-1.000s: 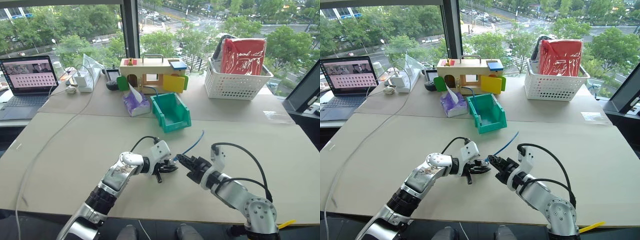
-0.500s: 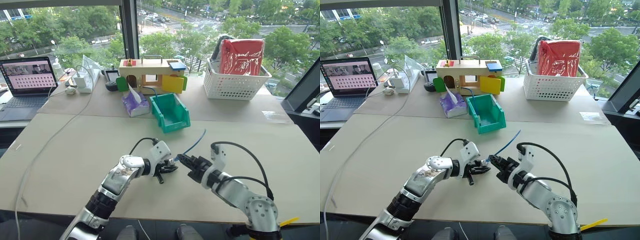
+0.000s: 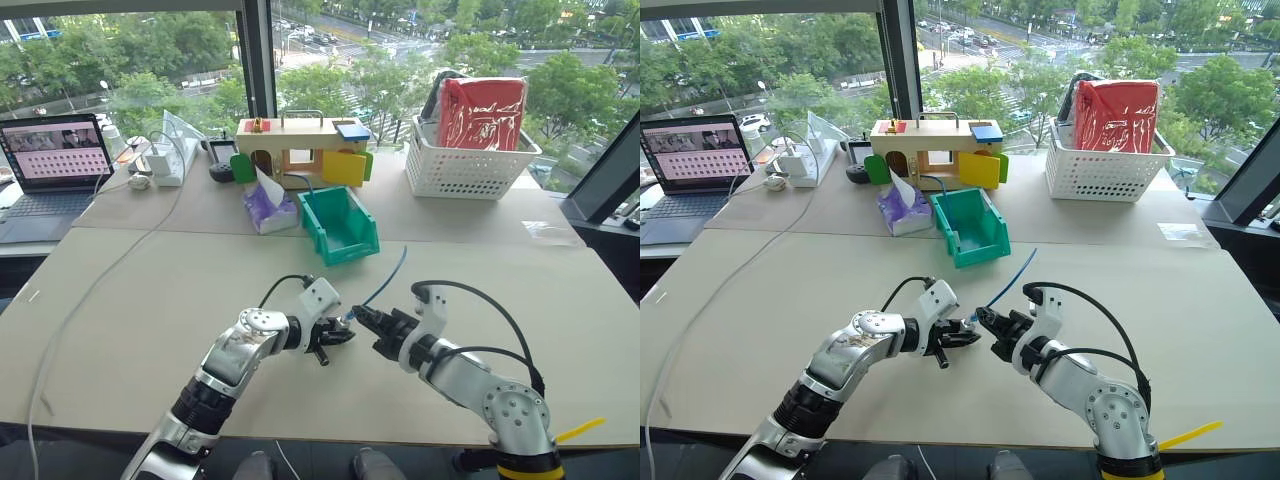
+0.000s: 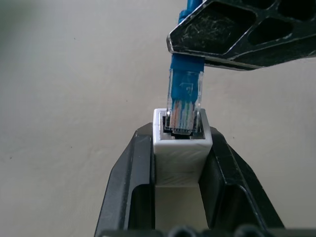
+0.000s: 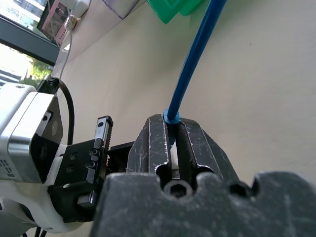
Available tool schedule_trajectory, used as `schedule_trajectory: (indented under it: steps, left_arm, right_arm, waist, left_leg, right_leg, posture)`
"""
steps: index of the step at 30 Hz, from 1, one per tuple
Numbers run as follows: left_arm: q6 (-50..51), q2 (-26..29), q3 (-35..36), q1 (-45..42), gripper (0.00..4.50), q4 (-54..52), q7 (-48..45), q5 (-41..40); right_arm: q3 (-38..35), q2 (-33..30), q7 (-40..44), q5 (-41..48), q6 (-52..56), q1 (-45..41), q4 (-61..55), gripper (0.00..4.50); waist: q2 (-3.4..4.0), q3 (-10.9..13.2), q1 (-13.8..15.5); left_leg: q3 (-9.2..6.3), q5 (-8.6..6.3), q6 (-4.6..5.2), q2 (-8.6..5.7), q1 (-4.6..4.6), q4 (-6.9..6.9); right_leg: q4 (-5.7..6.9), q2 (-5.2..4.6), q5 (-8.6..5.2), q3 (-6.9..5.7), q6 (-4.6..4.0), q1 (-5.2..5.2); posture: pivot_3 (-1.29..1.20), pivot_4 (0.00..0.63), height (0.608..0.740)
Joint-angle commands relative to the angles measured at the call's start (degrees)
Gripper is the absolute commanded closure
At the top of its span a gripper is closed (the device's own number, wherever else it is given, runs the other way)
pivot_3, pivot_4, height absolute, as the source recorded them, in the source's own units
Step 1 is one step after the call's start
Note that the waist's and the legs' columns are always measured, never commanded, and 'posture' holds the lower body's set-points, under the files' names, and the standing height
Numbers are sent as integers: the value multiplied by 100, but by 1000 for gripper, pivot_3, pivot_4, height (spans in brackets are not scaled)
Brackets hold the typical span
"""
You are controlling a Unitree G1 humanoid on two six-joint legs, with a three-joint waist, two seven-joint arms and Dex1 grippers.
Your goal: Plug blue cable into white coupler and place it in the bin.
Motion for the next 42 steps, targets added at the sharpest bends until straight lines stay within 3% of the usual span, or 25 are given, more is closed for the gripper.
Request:
schedule_trajectory:
  steps: [1, 13, 27, 42]
  left_arm:
    - [340, 112, -133, 31, 3814, 64, 34, -14]
    - [886, 245, -312, -261, 3814, -165, 199, -53]
    - [974, 469, -748, -378, 3814, -245, 170, -44]
    - [1097, 470, -768, -420, 3814, -286, 154, -173]
  right_arm:
    - [110, -99, -30, -225, 237, 25, -78, 4500]
    - [317, -257, 77, -427, 712, -126, -222, 4500]
    - [433, -433, 256, -651, 1156, -324, -277, 4500]
    - [529, -428, 152, -1075, 1240, -224, -611, 4500]
  waist:
    - [0, 0, 0]
    - [-1, -1, -15]
    - [-3, -3, -14]
    - [-3, -7, -4]
  left_leg:
    - [0, 0, 0, 0, 0, 0]
    - [0, 0, 0, 0, 2, -1]
    - [0, 0, 0, 1, 4, -7]
    - [-1, 0, 0, 1, 4, -8]
  right_leg:
    - [0, 0, 0, 0, 0, 0]
    - [0, 0, -1, 0, -1, -1]
    - [0, 2, -3, 0, -3, -2]
    - [-3, 2, -6, 0, -2, -1]
  posture:
    - [0, 150, 731]
    - [0, 150, 731]
    - [0, 150, 731]
    - [0, 150, 731]
